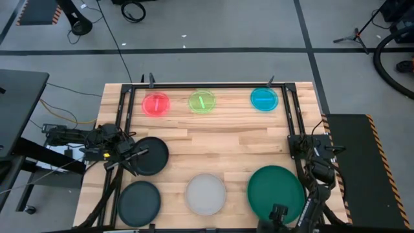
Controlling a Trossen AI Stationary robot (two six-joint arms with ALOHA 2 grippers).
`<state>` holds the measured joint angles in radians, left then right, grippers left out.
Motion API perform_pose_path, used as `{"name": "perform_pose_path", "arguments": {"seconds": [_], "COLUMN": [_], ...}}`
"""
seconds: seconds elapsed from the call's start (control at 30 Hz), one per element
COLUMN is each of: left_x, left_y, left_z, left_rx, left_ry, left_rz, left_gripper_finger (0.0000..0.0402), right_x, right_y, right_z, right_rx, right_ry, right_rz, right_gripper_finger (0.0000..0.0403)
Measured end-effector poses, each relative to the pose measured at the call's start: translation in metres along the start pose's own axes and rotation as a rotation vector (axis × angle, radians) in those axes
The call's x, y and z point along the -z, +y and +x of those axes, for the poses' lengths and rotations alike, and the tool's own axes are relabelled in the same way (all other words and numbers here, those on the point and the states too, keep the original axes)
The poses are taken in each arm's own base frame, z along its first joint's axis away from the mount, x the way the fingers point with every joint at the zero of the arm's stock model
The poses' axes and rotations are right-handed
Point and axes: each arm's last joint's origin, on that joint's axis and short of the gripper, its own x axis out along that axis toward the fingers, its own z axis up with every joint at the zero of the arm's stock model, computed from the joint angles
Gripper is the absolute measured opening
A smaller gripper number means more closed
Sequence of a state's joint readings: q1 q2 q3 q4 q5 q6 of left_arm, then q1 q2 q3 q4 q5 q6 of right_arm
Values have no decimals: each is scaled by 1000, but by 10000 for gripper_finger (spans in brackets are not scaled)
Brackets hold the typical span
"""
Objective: Stack plastic plates
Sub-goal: Move the stacked plates to the center of the table
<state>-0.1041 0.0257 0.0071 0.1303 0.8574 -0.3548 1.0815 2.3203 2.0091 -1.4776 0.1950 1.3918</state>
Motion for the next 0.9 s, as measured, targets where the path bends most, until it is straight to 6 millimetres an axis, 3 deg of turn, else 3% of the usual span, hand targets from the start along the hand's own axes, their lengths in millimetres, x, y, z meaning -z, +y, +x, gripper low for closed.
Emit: {"name": "perform_pose_path", "arguments": {"seconds": [0.17,0.37,0.5,0.73,0.9], "left_x": [0,0,0,0,0], "left_y": [0,0,0,0,0], "left_z": [0,0,0,0,0], "left_rx": [0,0,0,0,0], "left_ry": [0,0,0,0,0], "left_rz": [-1,0,0,0,0], "left_gripper_finger": [38,38,38,38,38], "right_x": [-6,-15,-19,-26,-44], "right_y": [1,-4,-5,-14,-31], "right_z": [30,42,43,42,14], "right_rx": [0,23,25,69,123], "right_ry": [71,110,121,132,22], "right_rz": [30,73,64,-14,-121], "right_gripper_finger": [222,206,162,50,47]}}
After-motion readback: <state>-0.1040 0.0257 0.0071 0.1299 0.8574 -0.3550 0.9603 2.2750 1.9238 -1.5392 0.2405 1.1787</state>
